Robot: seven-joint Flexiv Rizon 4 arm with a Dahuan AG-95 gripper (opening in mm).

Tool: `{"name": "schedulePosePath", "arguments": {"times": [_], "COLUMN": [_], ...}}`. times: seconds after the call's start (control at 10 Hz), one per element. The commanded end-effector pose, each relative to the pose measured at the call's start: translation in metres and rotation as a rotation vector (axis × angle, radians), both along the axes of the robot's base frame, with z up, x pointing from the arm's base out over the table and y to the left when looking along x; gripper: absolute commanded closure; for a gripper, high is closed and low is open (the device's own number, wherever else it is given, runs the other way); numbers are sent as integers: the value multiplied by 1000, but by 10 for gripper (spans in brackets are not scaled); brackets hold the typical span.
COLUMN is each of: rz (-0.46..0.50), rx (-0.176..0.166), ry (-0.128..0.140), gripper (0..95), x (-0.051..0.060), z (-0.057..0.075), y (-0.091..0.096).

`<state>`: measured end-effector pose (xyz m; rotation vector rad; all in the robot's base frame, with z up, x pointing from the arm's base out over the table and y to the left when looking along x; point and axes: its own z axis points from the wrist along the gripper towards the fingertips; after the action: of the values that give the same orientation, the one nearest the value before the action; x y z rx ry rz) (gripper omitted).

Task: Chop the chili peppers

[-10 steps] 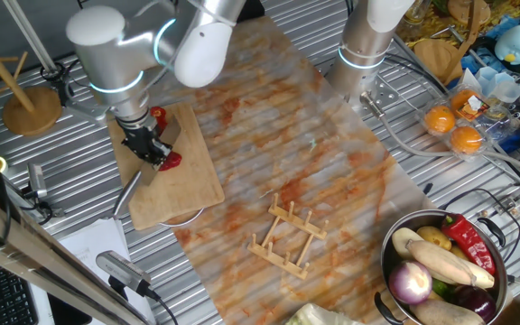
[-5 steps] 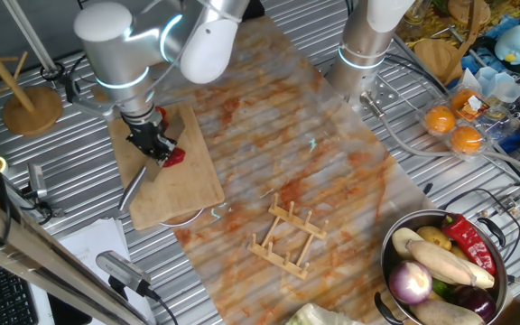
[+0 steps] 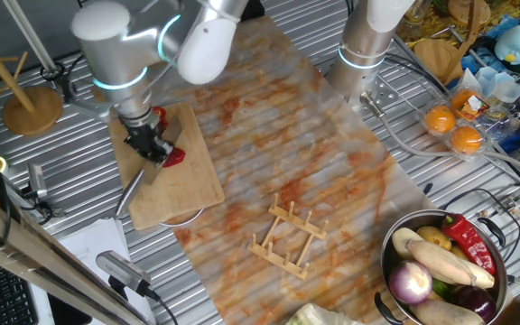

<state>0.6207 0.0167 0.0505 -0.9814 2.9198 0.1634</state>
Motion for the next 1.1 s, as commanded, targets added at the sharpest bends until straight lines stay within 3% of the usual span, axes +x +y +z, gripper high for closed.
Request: {"name": "schedulePosePath", "arguments": {"times": [0.1, 0.5, 0.7, 0.8, 0.9, 1.1], "rz": [12, 7, 34, 24, 33, 31], "rx": [-8, -2, -1, 24, 7, 20], "ry": [-1, -2, 19, 17, 17, 6], "gripper": [950, 950, 950, 950, 950, 950], "x": [2, 4, -1, -7, -10, -19], "z": [-38, -26, 4, 23, 33, 36], "y": [4, 5, -3, -8, -10, -13]}}
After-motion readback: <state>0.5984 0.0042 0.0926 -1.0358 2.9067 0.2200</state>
